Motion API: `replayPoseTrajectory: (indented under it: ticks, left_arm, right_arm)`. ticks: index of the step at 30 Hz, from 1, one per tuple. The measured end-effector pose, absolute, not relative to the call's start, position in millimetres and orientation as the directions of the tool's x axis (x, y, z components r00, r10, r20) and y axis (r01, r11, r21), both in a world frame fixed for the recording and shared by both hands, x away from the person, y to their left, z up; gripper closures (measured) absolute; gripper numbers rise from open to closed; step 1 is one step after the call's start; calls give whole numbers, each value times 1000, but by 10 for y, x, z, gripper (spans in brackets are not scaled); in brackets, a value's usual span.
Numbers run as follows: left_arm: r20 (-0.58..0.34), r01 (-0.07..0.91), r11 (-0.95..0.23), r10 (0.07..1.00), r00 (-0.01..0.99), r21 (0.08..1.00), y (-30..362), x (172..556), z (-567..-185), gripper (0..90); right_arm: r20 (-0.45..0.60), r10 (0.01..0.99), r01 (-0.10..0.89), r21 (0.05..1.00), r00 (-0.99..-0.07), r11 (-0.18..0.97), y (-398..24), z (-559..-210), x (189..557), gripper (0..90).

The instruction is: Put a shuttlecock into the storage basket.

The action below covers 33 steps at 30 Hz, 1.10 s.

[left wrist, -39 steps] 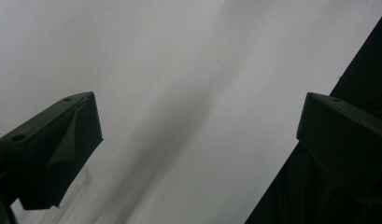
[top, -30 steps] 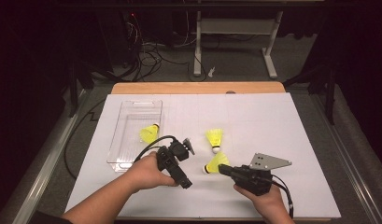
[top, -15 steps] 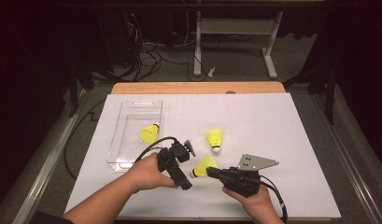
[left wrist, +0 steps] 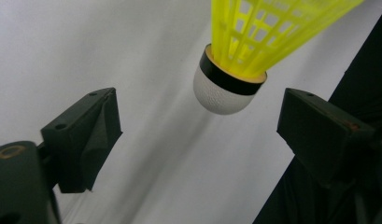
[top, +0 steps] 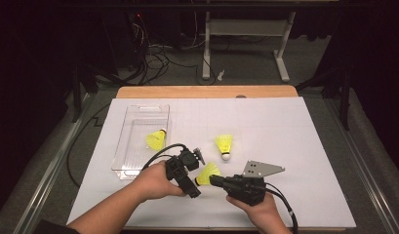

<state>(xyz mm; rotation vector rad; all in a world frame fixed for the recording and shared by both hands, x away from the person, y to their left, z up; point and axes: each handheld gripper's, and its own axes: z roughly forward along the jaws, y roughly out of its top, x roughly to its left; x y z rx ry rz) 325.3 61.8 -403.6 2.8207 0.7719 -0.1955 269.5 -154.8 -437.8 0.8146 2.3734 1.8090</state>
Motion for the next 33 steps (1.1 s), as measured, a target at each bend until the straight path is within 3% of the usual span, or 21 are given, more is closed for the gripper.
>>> replayPoseTrajectory:
  ticks: [10, 33]
  left_arm:
    - [-201, 482, -856, 447, 872, 188, 630, 3243, -4029, 385]
    - [-207, 460, -866, 423, 882, 193, 618, 3230, -4027, 583]
  right_arm:
    - [296, 417, 396, 901, -860, 178, -1529, -4430, 2704, 900]
    - [313, 410, 409, 897, -857, 169, -1501, -4457, 2717, 900]
